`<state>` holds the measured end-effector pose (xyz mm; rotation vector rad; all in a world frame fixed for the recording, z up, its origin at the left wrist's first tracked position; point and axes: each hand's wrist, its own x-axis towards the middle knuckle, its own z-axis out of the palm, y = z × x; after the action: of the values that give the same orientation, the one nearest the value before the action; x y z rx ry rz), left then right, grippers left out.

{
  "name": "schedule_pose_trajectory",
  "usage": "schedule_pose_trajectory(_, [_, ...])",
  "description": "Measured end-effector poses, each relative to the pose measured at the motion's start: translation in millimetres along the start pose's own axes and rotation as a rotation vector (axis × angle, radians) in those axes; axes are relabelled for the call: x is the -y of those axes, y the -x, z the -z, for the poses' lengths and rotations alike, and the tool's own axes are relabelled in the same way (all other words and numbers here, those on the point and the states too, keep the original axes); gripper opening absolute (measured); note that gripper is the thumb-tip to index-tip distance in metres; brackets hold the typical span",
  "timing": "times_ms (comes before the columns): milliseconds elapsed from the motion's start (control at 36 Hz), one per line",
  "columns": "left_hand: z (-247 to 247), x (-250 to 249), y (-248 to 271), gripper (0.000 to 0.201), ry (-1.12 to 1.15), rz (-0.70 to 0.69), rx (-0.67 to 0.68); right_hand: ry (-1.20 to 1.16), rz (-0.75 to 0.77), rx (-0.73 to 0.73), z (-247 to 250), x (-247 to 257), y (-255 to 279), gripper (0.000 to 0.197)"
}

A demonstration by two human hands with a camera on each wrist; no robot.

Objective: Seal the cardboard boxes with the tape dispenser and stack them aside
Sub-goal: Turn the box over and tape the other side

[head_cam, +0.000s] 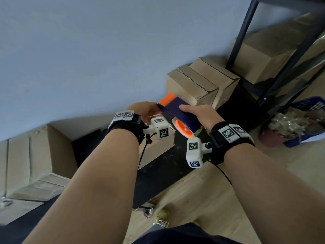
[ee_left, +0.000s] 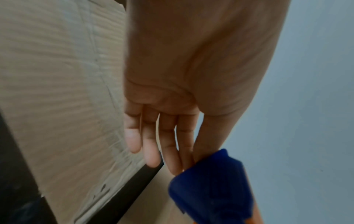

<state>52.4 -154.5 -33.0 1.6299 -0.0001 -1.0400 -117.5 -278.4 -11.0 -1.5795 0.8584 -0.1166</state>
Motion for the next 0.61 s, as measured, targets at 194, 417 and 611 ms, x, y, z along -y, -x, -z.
schedule_pose_trajectory(194, [-2,-6,-7,0.03,-0.21,-0.036,-0.058,0.032,-0.001,-0.048,-4,2,2,0.04])
schedule_pose_trajectory(417, [-6,-24,-20,0.007,-0.384,-0.214,-0.235,0.037,-0.031,-0.102,-6,-3,2,0.042])
schedule_pose_trajectory(611, [6,-26,-45,0.02,-0.421,-0.305,-0.402,0.02,-0.086,-0.107,-1,-8,6,0.041])
